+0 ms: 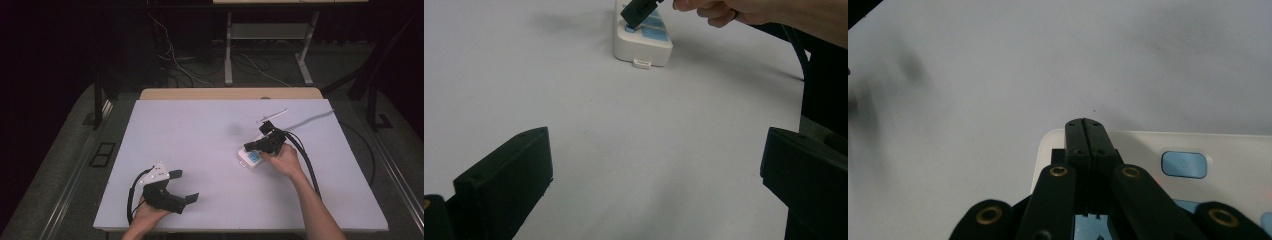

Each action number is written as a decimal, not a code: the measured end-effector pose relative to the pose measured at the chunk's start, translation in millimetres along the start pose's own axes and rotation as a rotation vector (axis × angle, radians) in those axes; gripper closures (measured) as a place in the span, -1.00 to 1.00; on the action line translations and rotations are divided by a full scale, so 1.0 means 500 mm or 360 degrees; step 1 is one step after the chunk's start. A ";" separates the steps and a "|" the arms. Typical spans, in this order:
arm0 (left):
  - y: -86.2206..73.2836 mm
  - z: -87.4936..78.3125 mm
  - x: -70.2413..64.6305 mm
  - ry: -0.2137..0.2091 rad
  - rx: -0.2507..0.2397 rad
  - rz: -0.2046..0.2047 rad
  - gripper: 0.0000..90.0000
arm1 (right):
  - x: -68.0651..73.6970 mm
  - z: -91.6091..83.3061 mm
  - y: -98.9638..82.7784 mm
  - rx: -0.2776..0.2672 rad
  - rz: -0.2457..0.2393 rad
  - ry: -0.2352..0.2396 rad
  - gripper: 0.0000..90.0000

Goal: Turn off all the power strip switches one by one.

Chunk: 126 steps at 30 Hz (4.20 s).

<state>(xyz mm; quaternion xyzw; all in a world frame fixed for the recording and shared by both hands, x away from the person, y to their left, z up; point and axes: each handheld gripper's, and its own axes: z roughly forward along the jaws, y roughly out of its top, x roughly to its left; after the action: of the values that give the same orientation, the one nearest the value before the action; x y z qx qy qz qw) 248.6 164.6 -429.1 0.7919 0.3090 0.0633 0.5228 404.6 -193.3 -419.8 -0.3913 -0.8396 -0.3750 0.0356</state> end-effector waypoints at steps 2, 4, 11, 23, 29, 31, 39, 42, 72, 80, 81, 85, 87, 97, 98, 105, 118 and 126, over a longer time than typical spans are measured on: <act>0.000 0.000 0.000 -0.0001 0.0000 -0.0001 -1.00 | 0.000 -0.002 0.000 0.0004 -0.0003 -0.0002 1.00; 0.000 0.000 0.001 0.0000 0.0000 -0.0003 -1.00 | 0.000 -0.005 0.000 -0.0010 0.0000 0.0005 1.00; 0.000 0.001 0.001 0.0001 0.0001 -0.0004 -1.00 | -0.001 -0.029 0.004 -0.0038 0.0002 0.0013 1.00; 0.000 0.002 0.001 0.0000 0.0005 -0.0006 -1.00 | -0.018 -0.085 0.003 -0.0082 0.0022 -0.0024 1.00; 0.000 0.003 0.001 0.0001 0.0007 -0.0007 -1.00 | -0.027 -0.103 0.006 -0.0083 0.0028 -0.0050 1.00; 0.000 0.003 0.001 0.0001 0.0007 -0.0008 -1.00 | -0.029 -0.107 0.010 -0.0076 0.0025 -0.0062 1.00; -0.001 0.001 0.002 0.0003 0.0002 -0.0008 -1.00 | -0.034 -0.111 0.034 -0.0034 -0.0009 -0.0093 1.00; -0.001 0.001 0.002 0.0003 0.0000 -0.0007 -1.00 | -0.039 -0.109 0.040 -0.0017 -0.0016 -0.0102 1.00; -0.001 -0.001 0.004 0.0006 0.0005 -0.0003 -1.00 | -0.064 -0.048 0.037 0.0137 -0.0021 -0.0109 1.00; -0.001 -0.001 0.004 0.0007 0.0007 -0.0003 -1.00 | -0.063 -0.034 0.038 0.0152 -0.0019 -0.0104 1.00; -0.001 -0.001 0.004 0.0006 0.0007 -0.0003 -1.00 | -0.064 -0.033 0.038 0.0154 -0.0022 -0.0103 1.00; -0.001 -0.001 0.004 0.0006 0.0007 -0.0001 -1.00 | -0.065 -0.028 0.038 0.0156 -0.0024 -0.0104 1.00; -0.001 -0.001 0.004 0.0006 0.0008 -0.0001 -1.00 | -0.065 -0.025 0.038 0.0163 -0.0018 -0.0109 1.00; -0.001 0.000 0.003 0.0003 0.0010 0.0005 -1.00 | -0.063 -0.018 0.038 0.0148 -0.0034 -0.0110 1.00; -0.001 0.000 0.003 0.0002 0.0010 0.0005 -1.00 | -0.064 -0.018 0.037 0.0146 -0.0034 -0.0107 1.00; -0.001 0.000 0.002 0.0002 0.0010 0.0004 -1.00 | -0.070 -0.019 0.032 0.0117 -0.0027 -0.0077 1.00; -0.001 0.002 0.001 0.0002 0.0018 0.0003 -1.00 | -0.067 -0.017 0.020 0.0080 -0.0019 -0.0043 1.00; -0.002 0.001 -0.003 0.0000 0.0019 0.0009 -1.00 | -0.069 -0.017 0.016 0.0059 0.0004 -0.0035 1.00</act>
<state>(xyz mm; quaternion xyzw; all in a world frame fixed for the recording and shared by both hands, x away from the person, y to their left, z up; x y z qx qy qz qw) 247.5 163.6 -429.8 0.7959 0.3071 0.0628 0.5180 432.2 -217.5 -420.9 -0.3959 -0.8462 -0.3551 0.0340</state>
